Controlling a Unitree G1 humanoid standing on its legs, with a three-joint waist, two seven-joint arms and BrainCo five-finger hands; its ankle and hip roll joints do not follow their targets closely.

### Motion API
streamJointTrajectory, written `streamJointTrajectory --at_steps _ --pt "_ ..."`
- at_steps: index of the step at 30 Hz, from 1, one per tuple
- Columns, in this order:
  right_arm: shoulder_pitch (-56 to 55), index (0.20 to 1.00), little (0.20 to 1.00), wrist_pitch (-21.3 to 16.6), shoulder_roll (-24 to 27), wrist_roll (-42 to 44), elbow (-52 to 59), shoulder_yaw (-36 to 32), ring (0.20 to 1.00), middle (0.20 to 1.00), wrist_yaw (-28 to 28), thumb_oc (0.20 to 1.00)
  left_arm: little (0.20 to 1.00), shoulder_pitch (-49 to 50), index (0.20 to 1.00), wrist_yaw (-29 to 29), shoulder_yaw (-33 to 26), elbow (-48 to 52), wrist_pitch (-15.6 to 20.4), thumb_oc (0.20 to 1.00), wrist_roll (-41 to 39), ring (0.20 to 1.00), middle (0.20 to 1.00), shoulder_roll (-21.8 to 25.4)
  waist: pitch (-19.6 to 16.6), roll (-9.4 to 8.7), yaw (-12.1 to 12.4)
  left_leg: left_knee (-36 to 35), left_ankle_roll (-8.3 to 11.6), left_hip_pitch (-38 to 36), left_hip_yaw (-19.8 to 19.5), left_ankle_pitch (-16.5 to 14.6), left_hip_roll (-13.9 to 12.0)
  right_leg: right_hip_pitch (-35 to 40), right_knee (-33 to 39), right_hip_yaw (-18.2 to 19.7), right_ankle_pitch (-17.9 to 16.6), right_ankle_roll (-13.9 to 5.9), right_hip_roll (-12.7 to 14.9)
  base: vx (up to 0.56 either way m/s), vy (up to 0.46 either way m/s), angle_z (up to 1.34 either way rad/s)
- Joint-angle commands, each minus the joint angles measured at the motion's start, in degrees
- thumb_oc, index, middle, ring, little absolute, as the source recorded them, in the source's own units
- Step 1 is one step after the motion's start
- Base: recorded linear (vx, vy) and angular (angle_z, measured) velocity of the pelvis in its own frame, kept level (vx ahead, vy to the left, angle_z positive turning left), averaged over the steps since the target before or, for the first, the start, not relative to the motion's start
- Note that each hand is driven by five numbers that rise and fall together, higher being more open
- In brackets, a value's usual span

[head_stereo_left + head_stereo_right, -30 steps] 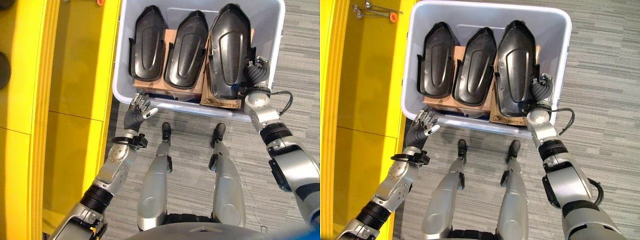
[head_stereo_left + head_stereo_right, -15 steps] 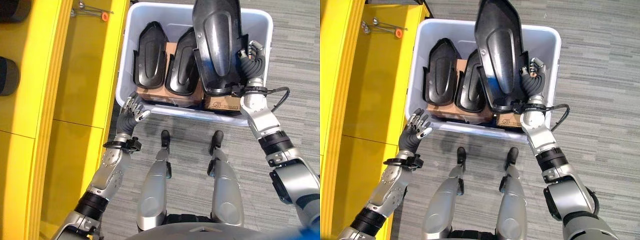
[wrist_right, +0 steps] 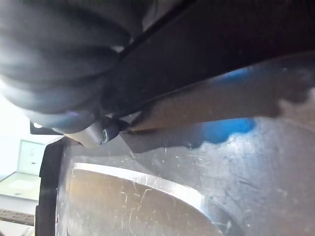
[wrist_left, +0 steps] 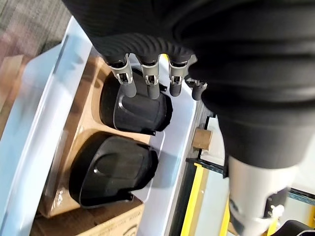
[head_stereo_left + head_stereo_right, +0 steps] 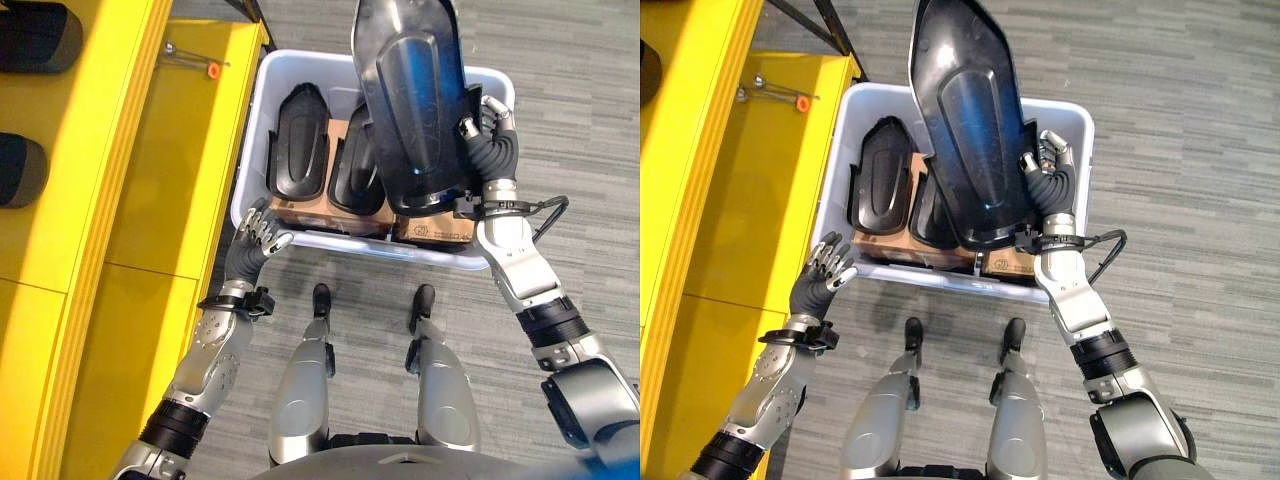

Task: Move parts from the plastic box to the shelf.

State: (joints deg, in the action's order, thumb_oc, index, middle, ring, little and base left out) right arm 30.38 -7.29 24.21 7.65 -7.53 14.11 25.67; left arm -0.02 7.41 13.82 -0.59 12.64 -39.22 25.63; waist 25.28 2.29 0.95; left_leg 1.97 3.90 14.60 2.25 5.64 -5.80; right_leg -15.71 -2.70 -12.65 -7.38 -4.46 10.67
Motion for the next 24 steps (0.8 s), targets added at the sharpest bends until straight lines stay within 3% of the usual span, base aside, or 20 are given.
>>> streamJointTrajectory --at_steps 1,5,15,18,20,21,24 --pt "-3.90 0.200 0.200 -6.63 -3.60 1.77 5.63 -0.01 0.200 0.200 -2.37 0.200 1.000 4.61 1.000 -0.96 -1.34 2.98 1.83 1.000 1.87 1.000 1.000 1.55 -8.59 -2.72 0.45 3.59 0.51 -2.44 -0.13 -6.04 -2.22 2.00 -2.32 0.45 4.66 -3.64 1.55 0.03 -0.025 -0.03" --pt "-6.18 0.200 0.200 -6.64 -3.84 2.94 7.16 0.44 0.200 0.200 -3.89 0.200 1.000 5.53 1.000 -0.70 -2.48 2.72 1.61 1.000 2.25 1.000 1.000 0.94 -9.53 -2.81 0.35 3.43 0.81 -4.58 0.01 -6.34 -3.01 3.85 -2.64 0.25 5.76 -3.47 1.03 0.04 -0.038 -0.03" --pt "-10.43 0.200 0.200 -5.85 -5.28 8.93 9.61 3.07 0.200 0.200 -9.36 0.200 1.000 9.43 1.000 -0.15 -6.29 1.91 0.58 1.000 3.32 1.000 1.000 -1.37 -13.51 -2.26 0.63 1.54 1.97 -12.28 0.19 -5.48 -7.96 7.72 -10.65 -1.08 13.62 -1.26 -2.56 0.04 -0.104 -0.03" --pt "-9.91 0.200 0.200 -5.73 -5.56 9.48 9.66 3.72 0.200 0.200 -10.18 0.200 1.000 11.22 1.000 -0.18 -7.05 1.86 0.23 1.000 3.05 1.000 1.000 -2.51 -14.81 -2.08 1.29 0.49 2.85 -13.01 -0.28 -3.00 -9.97 9.03 -11.07 -2.57 15.40 -0.08 -4.46 0.01 -0.166 0.05" --pt "-9.08 0.200 0.200 -5.97 -6.34 11.27 7.82 4.59 0.200 0.200 -10.34 0.200 1.000 11.50 1.000 -0.15 -6.76 1.43 -0.06 1.000 2.76 1.000 1.000 -3.21 -15.48 -1.87 2.11 -1.07 3.95 -12.75 -1.41 0.66 -11.20 10.01 -10.17 -4.01 16.02 0.87 -6.13 -0.06 -0.186 0.16" --pt "-8.33 0.200 0.200 -5.78 -6.35 11.97 7.26 4.91 0.200 0.200 -10.21 0.200 1.000 11.44 1.000 -0.15 -6.30 1.08 -0.30 1.000 2.72 1.000 1.000 -3.52 -16.03 -1.73 2.88 -3.18 4.81 -11.81 -2.61 4.25 -11.73 10.25 -9.16 -5.33 16.32 1.45 -6.96 -0.09 -0.179 0.33" --pt "-7.83 0.200 0.200 -5.96 -6.04 12.03 7.87 4.79 0.200 0.200 -9.66 0.200 1.000 10.77 1.000 0.29 -5.83 0.97 -0.29 1.000 2.50 1.000 1.000 -3.87 -16.56 -1.80 3.42 -5.07 5.45 -10.27 -3.40 7.45 -11.42 10.87 -7.34 -7.98 16.18 1.98 -6.94 -0.06 -0.070 0.46"
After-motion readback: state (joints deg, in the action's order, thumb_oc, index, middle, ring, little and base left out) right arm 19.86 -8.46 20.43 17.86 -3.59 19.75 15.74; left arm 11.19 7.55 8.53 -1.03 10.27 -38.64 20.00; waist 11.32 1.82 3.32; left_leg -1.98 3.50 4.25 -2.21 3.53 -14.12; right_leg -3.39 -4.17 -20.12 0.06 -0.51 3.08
